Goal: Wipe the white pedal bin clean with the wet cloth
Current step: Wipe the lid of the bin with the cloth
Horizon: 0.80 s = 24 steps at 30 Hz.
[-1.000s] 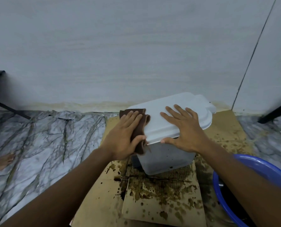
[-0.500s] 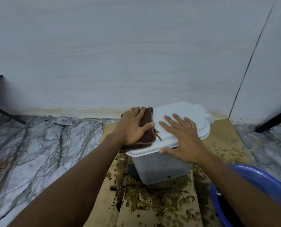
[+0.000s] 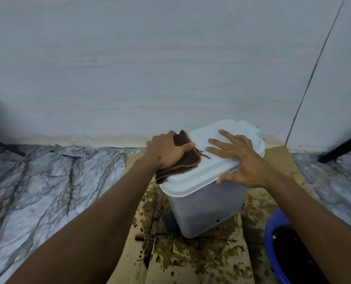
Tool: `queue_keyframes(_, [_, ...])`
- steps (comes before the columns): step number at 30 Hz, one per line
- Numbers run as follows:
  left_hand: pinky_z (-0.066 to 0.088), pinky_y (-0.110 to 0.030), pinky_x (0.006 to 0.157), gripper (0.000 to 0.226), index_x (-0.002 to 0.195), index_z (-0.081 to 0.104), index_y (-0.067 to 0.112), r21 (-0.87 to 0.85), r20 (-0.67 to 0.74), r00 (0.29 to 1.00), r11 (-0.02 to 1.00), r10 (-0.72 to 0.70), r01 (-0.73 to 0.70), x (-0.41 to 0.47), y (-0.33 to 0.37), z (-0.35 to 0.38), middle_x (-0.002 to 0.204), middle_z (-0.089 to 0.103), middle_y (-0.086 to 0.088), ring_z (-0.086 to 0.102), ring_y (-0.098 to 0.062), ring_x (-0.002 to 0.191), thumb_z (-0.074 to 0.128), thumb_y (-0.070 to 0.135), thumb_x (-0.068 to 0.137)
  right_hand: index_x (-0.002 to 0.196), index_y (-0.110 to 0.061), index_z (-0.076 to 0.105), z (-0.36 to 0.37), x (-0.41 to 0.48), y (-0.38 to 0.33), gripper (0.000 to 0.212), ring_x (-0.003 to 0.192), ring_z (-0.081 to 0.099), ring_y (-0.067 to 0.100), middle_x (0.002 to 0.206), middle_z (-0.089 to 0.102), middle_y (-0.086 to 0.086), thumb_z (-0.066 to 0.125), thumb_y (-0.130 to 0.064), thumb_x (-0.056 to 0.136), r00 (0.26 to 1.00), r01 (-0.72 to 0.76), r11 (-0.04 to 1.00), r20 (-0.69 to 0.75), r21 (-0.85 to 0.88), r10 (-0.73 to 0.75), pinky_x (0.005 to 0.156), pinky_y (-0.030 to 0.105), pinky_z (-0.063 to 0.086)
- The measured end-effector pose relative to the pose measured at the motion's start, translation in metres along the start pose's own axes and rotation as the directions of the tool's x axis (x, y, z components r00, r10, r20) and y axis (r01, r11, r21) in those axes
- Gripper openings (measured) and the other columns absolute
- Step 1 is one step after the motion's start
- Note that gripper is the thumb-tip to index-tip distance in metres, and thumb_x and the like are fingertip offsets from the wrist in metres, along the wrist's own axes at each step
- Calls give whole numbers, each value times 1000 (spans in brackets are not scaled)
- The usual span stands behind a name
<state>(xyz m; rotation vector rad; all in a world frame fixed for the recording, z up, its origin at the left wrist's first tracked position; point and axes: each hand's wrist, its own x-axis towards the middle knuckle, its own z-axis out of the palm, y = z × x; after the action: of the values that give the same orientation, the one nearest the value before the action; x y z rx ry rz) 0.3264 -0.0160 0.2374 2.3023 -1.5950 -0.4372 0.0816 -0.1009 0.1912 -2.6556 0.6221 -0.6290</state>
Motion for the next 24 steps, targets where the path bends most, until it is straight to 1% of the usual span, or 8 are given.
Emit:
queue_keyframes(2, [51, -49, 94, 91, 128, 55, 23, -42, -21, 1000, 999, -12, 11, -4, 1, 4, 116, 68, 1, 63, -25, 102, 42, 91, 68, 141, -46, 45, -5, -4, 2, 87, 153, 1, 7, 157, 31, -21, 79, -59, 62, 1000, -9, 1000, 8, 28, 9, 119, 39, -4])
queue_keyframes(6, [55, -44, 89, 80, 128, 54, 22, -86, -51, 999, 996, 11, -15, -12, -6, 11, 114, 67, 0, 64, -24, 99, 56, 83, 77, 142, -49, 41, -3, -17, -5, 93, 152, -4, 5, 158, 25, -23, 84, -55, 59, 998, -25, 999, 65, -20, 26, 119, 39, -12])
queue_keyframes(8, [55, -44, 88, 79, 130, 54, 22, -56, -52, 998, 997, 43, -46, -14, -7, 10, 113, 67, 0, 64, -23, 98, 56, 82, 79, 143, -50, 35, -2, -21, -9, 96, 152, -2, 4, 159, 22, -23, 82, -56, 60, 997, -38, 997, 66, -70, 43, 120, 36, -14])
queue_keyframes(10, [54, -44, 88, 81, 133, 53, 21, -53, -34, 997, 996, 67, -68, -15, -8, 10, 115, 67, -1, 63, -22, 98, 52, 83, 80, 146, -46, 33, 2, -24, -13, 94, 153, 3, 7, 161, 21, -19, 78, -56, 64, 999, -22, 991, 36, -131, 27, 121, 38, -14])
queue_keyframes(14, [55, -42, 89, 75, 133, 54, 24, -89, 31, 998, 995, 54, -51, -17, -7, 10, 116, 68, 3, 65, -19, 96, 51, 81, 84, 148, -38, 39, 18, -29, -14, 88, 152, 18, 17, 160, 29, -9, 81, -36, 70, 997, 23, 979, -71, -200, -38, 122, 51, -3])
queue_keyframes(17, [56, -39, 87, 74, 129, 58, 25, -140, 35, 999, 990, 40, -35, -13, -7, 9, 115, 68, 3, 65, -16, 94, 57, 80, 81, 146, -35, 44, 22, -30, -8, 90, 150, 23, 19, 158, 35, -6, 85, -24, 68, 986, 64, 980, -137, -187, -90, 121, 50, 2])
queue_keyframes(21, [50, -28, 74, 73, 129, 63, 19, -282, 30, 999, 959, -24, 32, -11, -8, 5, 118, 67, 1, 64, -15, 95, 70, 71, 78, 147, -33, 44, 24, -26, -5, 79, 149, 27, 22, 156, 40, -3, 80, -30, 76, 969, 138, 973, -179, -187, -172, 118, 56, 9])
queue_keyframes(24, [52, -29, 76, 72, 126, 62, 18, -238, -31, 999, 971, -32, 24, -23, -9, 2, 109, 66, 4, 65, -16, 92, 68, 73, 79, 144, -26, 49, 24, -19, 0, 70, 147, 31, 26, 154, 44, 2, 78, -27, 80, 956, 173, 966, -202, -194, -212, 118, 60, 14])
